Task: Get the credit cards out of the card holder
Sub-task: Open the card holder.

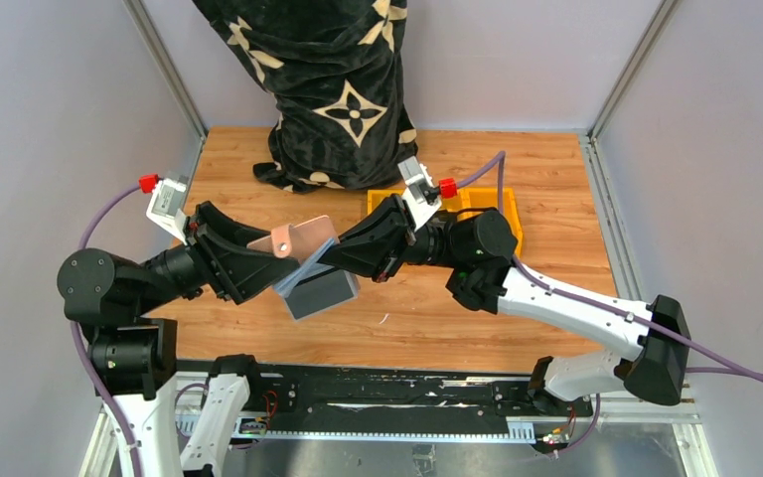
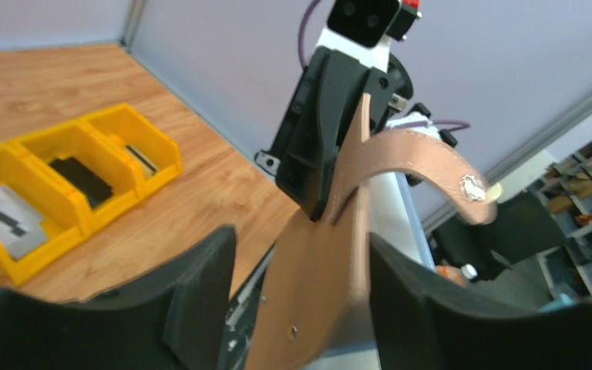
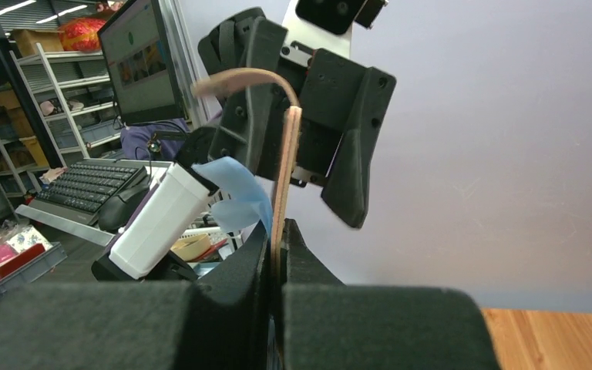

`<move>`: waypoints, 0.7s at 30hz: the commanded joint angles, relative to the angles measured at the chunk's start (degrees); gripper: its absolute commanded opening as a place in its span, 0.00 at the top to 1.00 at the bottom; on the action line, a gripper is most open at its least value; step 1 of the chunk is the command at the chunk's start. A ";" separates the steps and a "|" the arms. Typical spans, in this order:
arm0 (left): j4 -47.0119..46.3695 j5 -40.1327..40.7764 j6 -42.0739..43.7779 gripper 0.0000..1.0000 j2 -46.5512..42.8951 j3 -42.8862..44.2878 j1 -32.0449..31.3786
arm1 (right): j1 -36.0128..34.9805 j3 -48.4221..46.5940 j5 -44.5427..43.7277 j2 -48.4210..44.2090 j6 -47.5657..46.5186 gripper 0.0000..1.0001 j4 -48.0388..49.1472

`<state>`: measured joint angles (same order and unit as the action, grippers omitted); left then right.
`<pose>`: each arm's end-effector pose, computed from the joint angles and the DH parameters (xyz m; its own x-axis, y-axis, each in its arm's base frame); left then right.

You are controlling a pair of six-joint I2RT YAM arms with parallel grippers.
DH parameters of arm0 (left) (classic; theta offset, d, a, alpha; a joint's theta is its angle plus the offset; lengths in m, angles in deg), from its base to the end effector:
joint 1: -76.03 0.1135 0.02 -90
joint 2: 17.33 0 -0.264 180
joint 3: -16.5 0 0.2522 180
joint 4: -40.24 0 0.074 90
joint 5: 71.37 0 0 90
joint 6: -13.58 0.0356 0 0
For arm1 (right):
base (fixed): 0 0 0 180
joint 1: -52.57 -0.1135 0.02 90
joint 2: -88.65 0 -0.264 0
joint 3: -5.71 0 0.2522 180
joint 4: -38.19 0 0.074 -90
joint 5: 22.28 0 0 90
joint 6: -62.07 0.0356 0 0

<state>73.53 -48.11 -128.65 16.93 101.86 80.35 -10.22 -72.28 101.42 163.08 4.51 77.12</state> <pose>0.0464 -0.0293 0.4853 -0.4791 -0.3492 -0.8053 0.7571 0.2998 -0.5805 0.1092 0.2556 0.4535 -0.2366 0.5159 -0.8234 -0.9480 -0.3083 0.0793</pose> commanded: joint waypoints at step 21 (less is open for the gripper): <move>19.92 -2.61 29.30 0.36 -3.79 3.04 -0.01 | 1.44 -4.94 -1.81 -3.95 6.95 1.00 -18.42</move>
<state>91.06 -49.37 -102.57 12.95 104.59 80.37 -9.14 -75.04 99.28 159.59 9.13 59.81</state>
